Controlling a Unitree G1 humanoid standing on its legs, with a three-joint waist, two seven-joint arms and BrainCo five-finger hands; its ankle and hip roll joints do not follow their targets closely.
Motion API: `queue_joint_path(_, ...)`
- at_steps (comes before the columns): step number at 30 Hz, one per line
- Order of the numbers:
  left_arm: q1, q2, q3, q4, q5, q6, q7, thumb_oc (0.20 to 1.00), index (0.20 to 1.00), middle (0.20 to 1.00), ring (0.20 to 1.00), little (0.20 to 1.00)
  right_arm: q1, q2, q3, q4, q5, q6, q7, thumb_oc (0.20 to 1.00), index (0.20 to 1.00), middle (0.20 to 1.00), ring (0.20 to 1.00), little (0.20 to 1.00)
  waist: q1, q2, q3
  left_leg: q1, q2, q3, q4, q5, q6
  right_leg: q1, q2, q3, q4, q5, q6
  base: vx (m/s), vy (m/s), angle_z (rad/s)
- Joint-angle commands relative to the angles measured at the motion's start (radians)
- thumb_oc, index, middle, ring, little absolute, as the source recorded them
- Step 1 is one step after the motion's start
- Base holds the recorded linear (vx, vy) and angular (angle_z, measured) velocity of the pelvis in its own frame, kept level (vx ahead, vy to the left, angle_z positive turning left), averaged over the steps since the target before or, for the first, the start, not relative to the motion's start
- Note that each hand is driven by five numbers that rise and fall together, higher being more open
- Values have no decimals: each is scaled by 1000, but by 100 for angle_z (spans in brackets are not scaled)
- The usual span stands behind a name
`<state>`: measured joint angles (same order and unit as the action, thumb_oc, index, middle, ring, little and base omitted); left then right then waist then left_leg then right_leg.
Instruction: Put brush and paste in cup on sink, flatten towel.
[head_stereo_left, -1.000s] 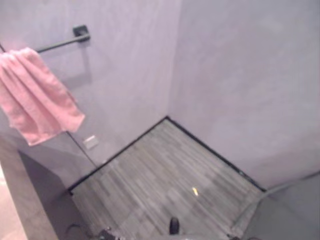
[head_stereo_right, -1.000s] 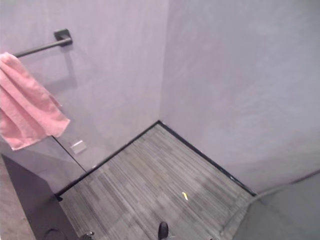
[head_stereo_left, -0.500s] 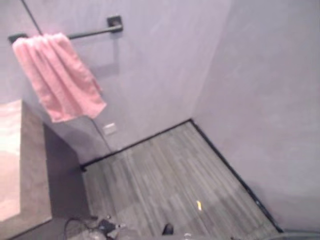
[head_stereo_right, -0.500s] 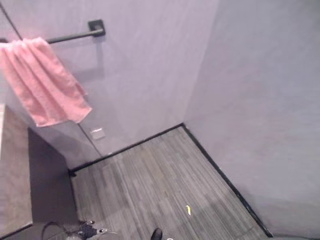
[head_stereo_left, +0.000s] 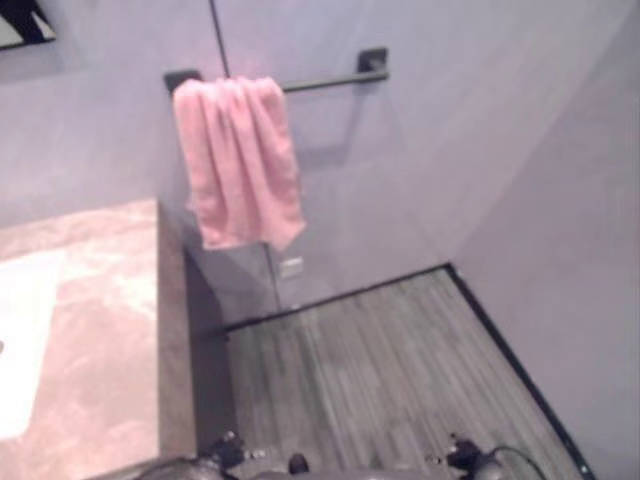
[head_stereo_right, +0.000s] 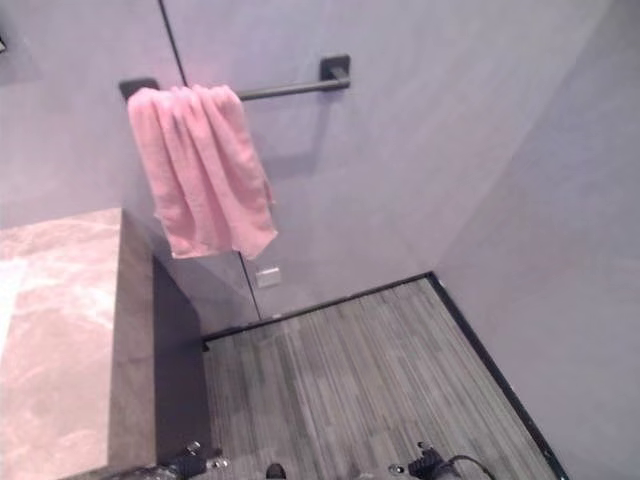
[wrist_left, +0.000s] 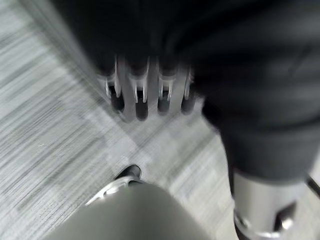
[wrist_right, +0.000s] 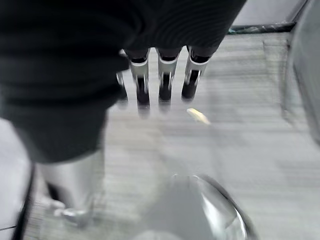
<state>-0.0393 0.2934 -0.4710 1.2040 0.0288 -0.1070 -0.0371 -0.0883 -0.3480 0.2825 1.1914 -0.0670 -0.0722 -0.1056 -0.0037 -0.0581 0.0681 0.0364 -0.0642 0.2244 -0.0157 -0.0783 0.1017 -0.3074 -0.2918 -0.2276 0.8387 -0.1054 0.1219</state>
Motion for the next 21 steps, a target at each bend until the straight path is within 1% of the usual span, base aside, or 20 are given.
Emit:
queue_joint_path(1,-74,10,151,71,17,-17,147,1000,1000,1000,1000,1000,73,38,25,78,20,-24,17,1000,1000,1000,1000,1000,-17,34,15,-21,5,-39,-5,-1,-8,198,149,43,-352,74,-41,107,77,105)
queue_joint_path(3,-63,22,158,90,27,-18,143,1000,1000,1000,1000,1000,84,47,40,33,15,-29,26,1000,1000,1000,1000,1000,-12,35,16,-6,20,-31,-11,-7,-16,187,149,2,-423,42,-49,96,36,39)
queue_joint_path(4,-57,25,164,97,26,-20,144,1000,1000,1000,1000,1000,93,45,38,5,16,-32,27,1000,1000,1000,1000,1000,-11,35,19,-5,26,-33,-3,-11,-20,182,155,-2,-488,51,-44,99,-26,16)
queue_joint_path(5,-52,29,174,115,25,-21,148,1000,1000,1000,1000,1000,93,40,35,-43,13,-33,27,1000,1000,1000,1000,1000,-14,31,29,0,31,-37,16,-25,-24,167,170,28,-632,95,-23,66,-35,8)
queue_joint_path(6,-53,29,174,115,25,-21,148,1000,1000,1000,1000,1000,93,40,35,-44,13,-32,27,1000,1000,1000,1000,1000,-13,31,28,-2,32,-36,17,-25,-24,168,171,29,-637,99,-24,39,-33,-4)
queue_joint_path(7,-52,29,175,117,26,-22,148,1000,1000,1000,1000,1000,93,37,36,-68,5,-31,26,1000,1000,1000,1000,1000,-11,27,32,-9,31,-31,27,-23,-18,155,166,37,-669,137,-21,24,-20,-17)
queue_joint_path(8,-52,29,176,120,29,-22,149,1000,1000,1000,1000,1000,89,33,39,-84,-3,-29,31,1000,1000,1000,1000,1000,-11,26,36,-4,32,-33,36,-29,-18,151,161,51,-704,167,-10,81,-46,-26)
queue_joint_path(9,-49,30,175,125,33,-21,150,1000,1000,1000,1000,1000,85,27,43,-109,-13,-29,32,1000,1000,1000,1000,1000,-12,23,37,2,35,-38,43,-37,-21,150,159,78,-740,182,-6,130,-60,-24)
queue_joint_path(10,-47,30,176,126,34,-23,151,1000,1000,1000,1000,1000,84,25,45,-118,-17,-28,33,1000,1000,1000,1000,1000,-10,19,36,7,36,-41,48,-43,-22,148,153,81,-752,196,0,197,-132,-29)
queue_joint_path(11,-43,32,177,129,36,-24,152,1000,1000,1000,1000,1000,80,17,46,-122,-26,-27,40,1000,1000,1000,1000,1000,-8,13,34,12,39,-55,67,-59,-25,149,140,119,-798,234,7,143,-106,-24)
queue_joint_path(12,-42,32,177,129,36,-24,152,1000,1000,1000,1000,1000,80,17,46,-122,-26,-27,40,1000,1000,1000,1000,1000,-8,13,34,12,39,-55,68,-59,-25,150,140,118,-799,234,7,181,-164,-14)
queue_joint_path(13,-42,36,179,136,33,-24,152,1000,1000,1000,1000,1000,69,14,53,-122,-34,-27,45,1000,1000,1000,1000,1000,-4,7,35,17,44,-66,78,-68,-29,145,136,152,-813,248,9,116,-118,-1)
queue_joint_path(14,-41,38,181,142,32,-25,152,1000,1000,1000,1000,1000,67,15,52,-112,-35,-25,45,1000,1000,1000,1000,1000,-2,4,33,25,47,-71,77,-72,-31,147,133,158,-821,256,12,192,-207,6)
queue_joint_path(15,-41,39,186,150,28,-23,153,1000,1000,1000,1000,1000,63,14,56,-102,-43,-25,45,1000,1000,1000,1000,1000,-2,-2,30,31,50,-82,79,-76,-33,148,134,183,-820,266,15,192,-216,6)
queue_joint_path(16,-40,42,187,155,28,-22,154,1000,1000,1000,1000,1000,59,15,62,-95,-50,-24,48,1000,1000,1000,1000,1000,1,-7,26,42,55,-92,73,-75,-38,149,139,199,-809,262,15,274,-327,18)
queue_joint_path(17,-38,47,197,167,28,-18,154,1000,1000,1000,1000,1000,54,18,67,-83,-58,-24,51,1000,1000,1000,1000,1000,7,-20,15,62,68,-98,55,-75,-52,163,149,193,-806,229,10,387,-480,31)
queue_joint_path(18,-25,52,211,169,29,-17,155,1000,1000,1000,1000,1000,48,21,79,-62,-65,-23,51,1000,1000,1000,1000,1000,20,-36,-8,87,92,-95,32,-74,-65,185,169,173,-819,202,3,384,-501,33)
queue_joint_path(19,-24,52,216,169,27,-17,156,1000,1000,1000,1000,1000,46,19,82,-55,-64,-24,50,1000,1000,1000,1000,1000,20,-38,-11,94,105,-99,23,-62,-74,193,179,169,-817,192,-2,342,-493,19)
queue_joint_path(21,-23,56,227,175,14,-14,160,1000,1000,1000,1000,1000,42,11,93,-48,-73,-27,47,1000,1000,1000,1000,1000,15,-38,-24,99,150,-113,13,-7,-107,195,216,155,-797,157,-26,230,-418,19)
